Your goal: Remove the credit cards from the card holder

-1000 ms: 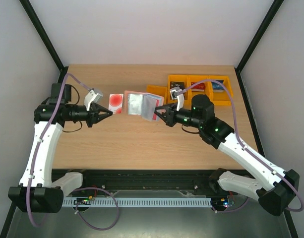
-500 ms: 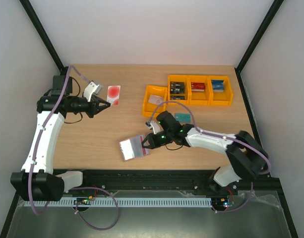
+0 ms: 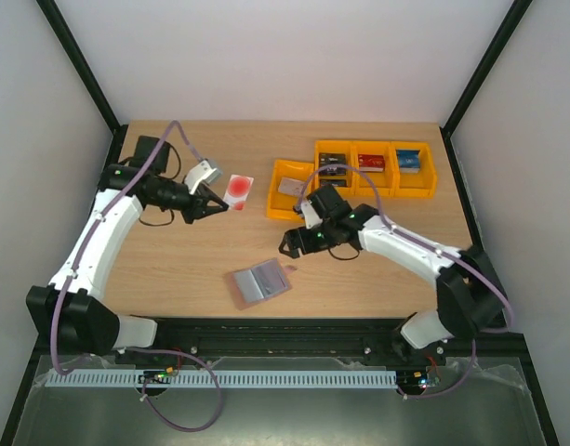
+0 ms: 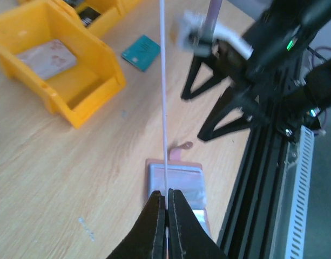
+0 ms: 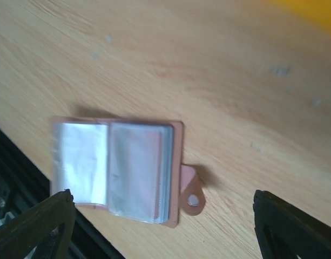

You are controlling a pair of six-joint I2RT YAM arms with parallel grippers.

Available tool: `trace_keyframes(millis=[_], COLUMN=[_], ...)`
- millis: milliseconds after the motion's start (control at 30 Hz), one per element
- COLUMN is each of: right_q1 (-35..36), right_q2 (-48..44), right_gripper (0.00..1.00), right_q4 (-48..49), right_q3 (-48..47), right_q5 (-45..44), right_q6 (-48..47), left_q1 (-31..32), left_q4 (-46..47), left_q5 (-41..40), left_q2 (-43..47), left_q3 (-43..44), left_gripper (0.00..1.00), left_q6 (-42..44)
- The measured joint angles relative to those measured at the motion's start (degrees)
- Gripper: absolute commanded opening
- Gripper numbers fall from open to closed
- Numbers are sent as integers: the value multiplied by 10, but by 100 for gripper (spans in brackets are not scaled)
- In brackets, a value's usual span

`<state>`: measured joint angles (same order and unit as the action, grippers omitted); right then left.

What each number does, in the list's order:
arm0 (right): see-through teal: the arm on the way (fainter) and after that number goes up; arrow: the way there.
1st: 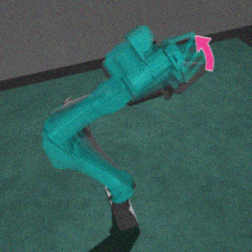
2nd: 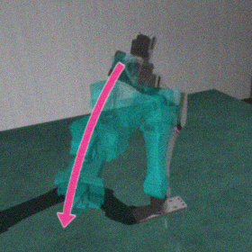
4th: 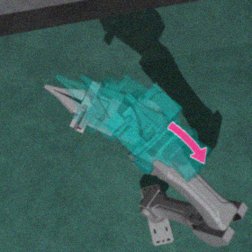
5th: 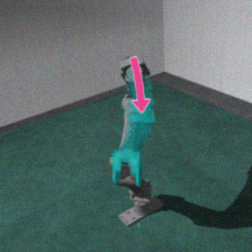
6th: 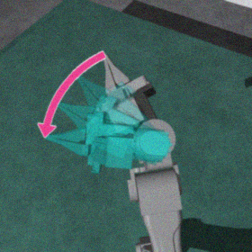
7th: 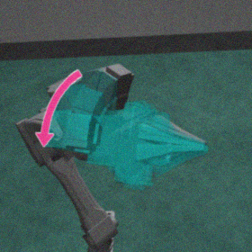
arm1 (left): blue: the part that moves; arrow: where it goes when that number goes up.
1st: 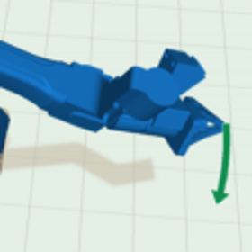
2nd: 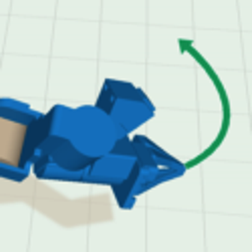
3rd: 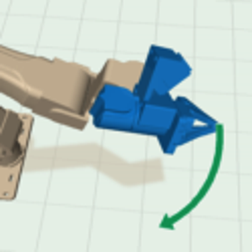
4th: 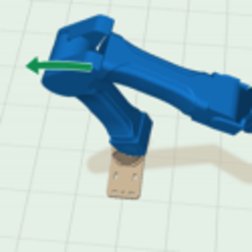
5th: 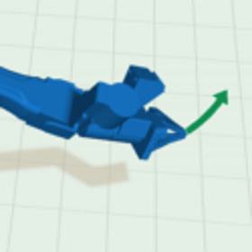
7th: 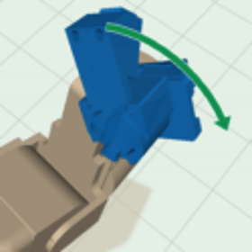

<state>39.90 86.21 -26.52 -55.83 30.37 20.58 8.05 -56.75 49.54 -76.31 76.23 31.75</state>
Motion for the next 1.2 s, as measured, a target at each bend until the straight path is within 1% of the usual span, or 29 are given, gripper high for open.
trace_keyframes(millis=[67, 133, 200, 267, 333, 433, 500, 667, 733, 800, 867, 900, 967, 1000, 1033, 1167, 1200], right_q1=[-1, 0, 0, 0, 0, 0, 0, 2, 1, 2, 2, 2, 1, 2, 2, 2, 2], right_q2=[-35, -69, -112, -146, -160, -145, -129, -91, -90, -94, -98, -99, -102, -102, -103, -103, -104], right_gripper=[91, 95, 95, 94, 91, 86, 80, 73, 65, 54, 38, 26, 12, 6, 3, 2, 2], right_q4=[-32, -40, -26, 9, 47, 90, 108, 116, 120, 132, 137, 140, 145, 148, 149, 149, 149], right_q3=[-30, -59, -78, -81, -85, -105, -116, -137, -136, -131, -128, -127, -125, -124, -124, -124, -124], right_q5=[-18, -16, 0, 24, 50, 81, 96, 131, 143, 151, 160, 163, 167, 167, 168, 173, 173], right_q6=[-21, -43, -64, -75, -78, -85, -91, -104, -110, -115, -116, -118, -120, -121, -123, -122, -123], left_q1=[18, 34, 46, 58, 69, 82, 87, 101, 104, 107, 111, 113, 116, 116, 116, 116, 116], left_q4=[-10, -24, -38, -63, -85, -116, -130, -150, -151, -152, -151, -152, -152, -151, -151, -151, -150], left_q5=[-3, -3, 0, 5, 8, 14, 19, 23, 26, 27, 26, 27, 27, 27, 27, 24, 23], left_q2=[-10, -19, -25, -32, -37, -42, -42, -51, -55, -58, -59, -59, -59, -59, -59, -59, -59], left_q3=[0, 0, 1, 8, 16, 31, 38, 52, 53, 52, 52, 52, 52, 53, 53, 53, 53], left_gripper=[2, 2, 2, 2, 2, 2, 2, 2, 2, 2, 2, 2, 2, 2, 2, 2, 6], left_q6=[14, 29, 49, 78, 102, 136, 152, 170, 174, 174, 173, 173, 173, 172, 171, 166, 163])
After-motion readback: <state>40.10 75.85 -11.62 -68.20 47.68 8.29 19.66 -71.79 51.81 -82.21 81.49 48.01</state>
